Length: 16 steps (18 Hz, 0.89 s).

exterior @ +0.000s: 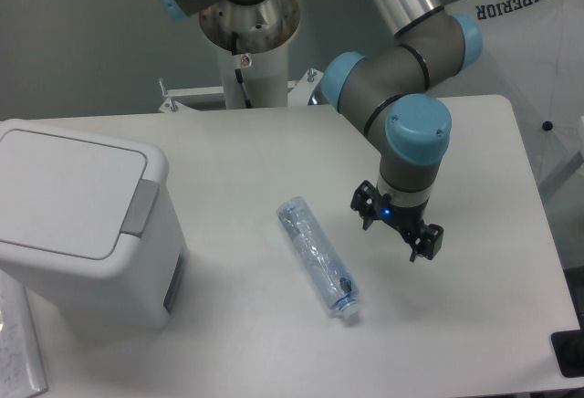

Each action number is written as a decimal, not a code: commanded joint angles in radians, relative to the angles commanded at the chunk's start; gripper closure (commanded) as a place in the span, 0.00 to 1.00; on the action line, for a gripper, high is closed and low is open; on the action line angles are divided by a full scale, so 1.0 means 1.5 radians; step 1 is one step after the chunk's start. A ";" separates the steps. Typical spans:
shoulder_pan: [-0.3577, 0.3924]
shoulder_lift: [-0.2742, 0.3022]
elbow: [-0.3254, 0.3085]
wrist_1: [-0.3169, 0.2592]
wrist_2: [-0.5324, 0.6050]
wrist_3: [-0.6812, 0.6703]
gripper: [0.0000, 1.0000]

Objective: Open the trash can

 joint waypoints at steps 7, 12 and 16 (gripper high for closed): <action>0.002 0.001 0.010 0.000 -0.010 -0.029 0.00; -0.018 0.027 0.018 0.003 -0.085 -0.198 0.00; -0.056 0.027 0.081 0.045 -0.167 -0.431 0.00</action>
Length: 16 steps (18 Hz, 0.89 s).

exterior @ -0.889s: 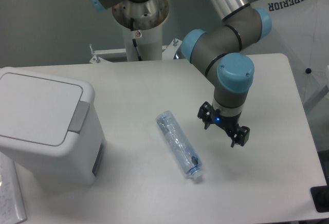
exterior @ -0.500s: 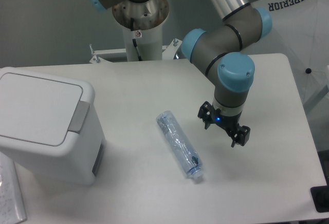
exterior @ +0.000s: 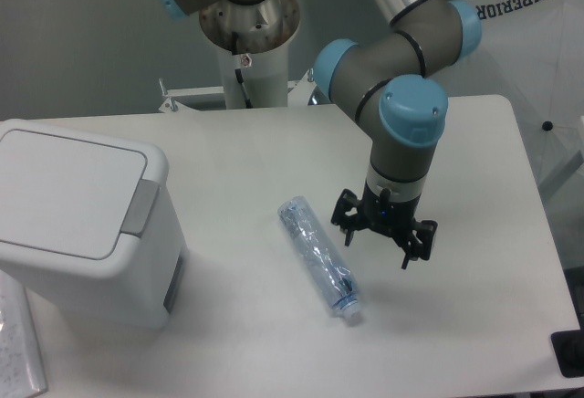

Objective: Open the trash can
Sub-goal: 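Move the open gripper over the bottle toward the trash can lid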

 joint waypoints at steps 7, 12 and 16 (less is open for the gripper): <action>-0.083 0.019 0.051 0.000 -0.001 -0.163 0.00; -0.105 0.061 0.049 -0.001 -0.047 -0.217 0.00; -0.105 0.096 0.033 -0.001 -0.098 -0.249 0.00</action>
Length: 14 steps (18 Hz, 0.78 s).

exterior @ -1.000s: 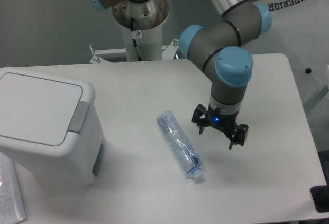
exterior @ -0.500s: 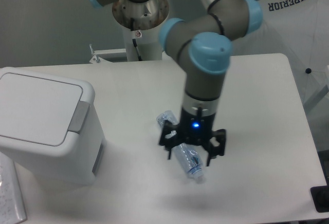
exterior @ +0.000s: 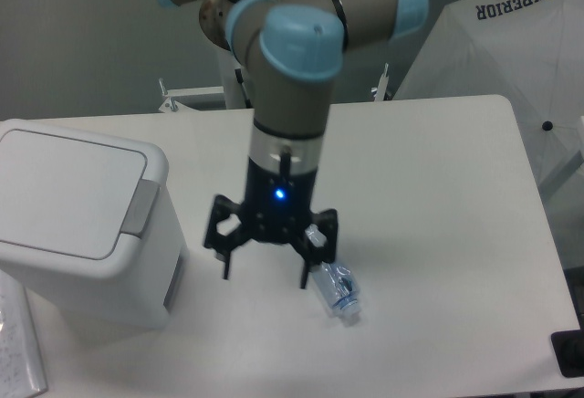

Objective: Open the trash can
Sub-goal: 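Move the open gripper over the bottle toward the trash can lid, then lower the gripper onto the trash can lid edge and flip it open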

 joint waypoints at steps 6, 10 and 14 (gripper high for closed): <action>-0.016 0.064 -0.085 -0.002 0.001 0.003 0.00; -0.031 0.060 -0.096 0.001 0.001 0.001 0.00; -0.051 0.061 -0.096 0.001 0.001 0.000 0.00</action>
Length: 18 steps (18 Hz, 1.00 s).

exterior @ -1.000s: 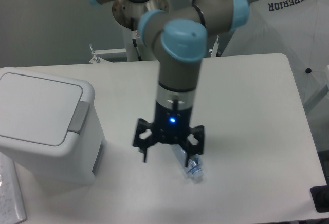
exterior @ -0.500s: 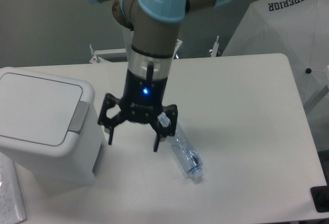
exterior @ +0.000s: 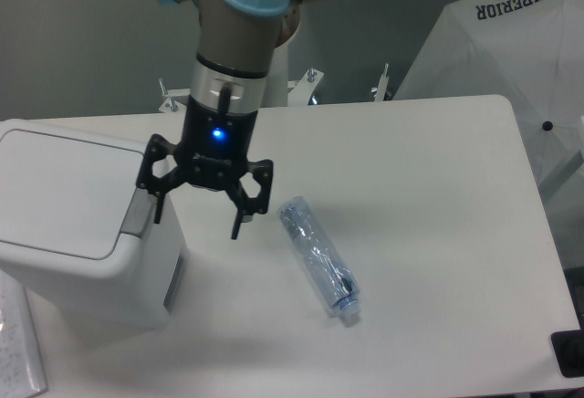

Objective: Open the trash can
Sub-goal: 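Lower the gripper onto the trash can lid edge and flip it open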

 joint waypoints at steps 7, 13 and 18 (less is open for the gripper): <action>0.000 -0.004 -0.005 -0.001 0.002 0.002 0.00; -0.001 -0.009 -0.011 0.000 0.004 0.003 0.00; -0.001 -0.011 -0.011 0.000 0.004 0.002 0.00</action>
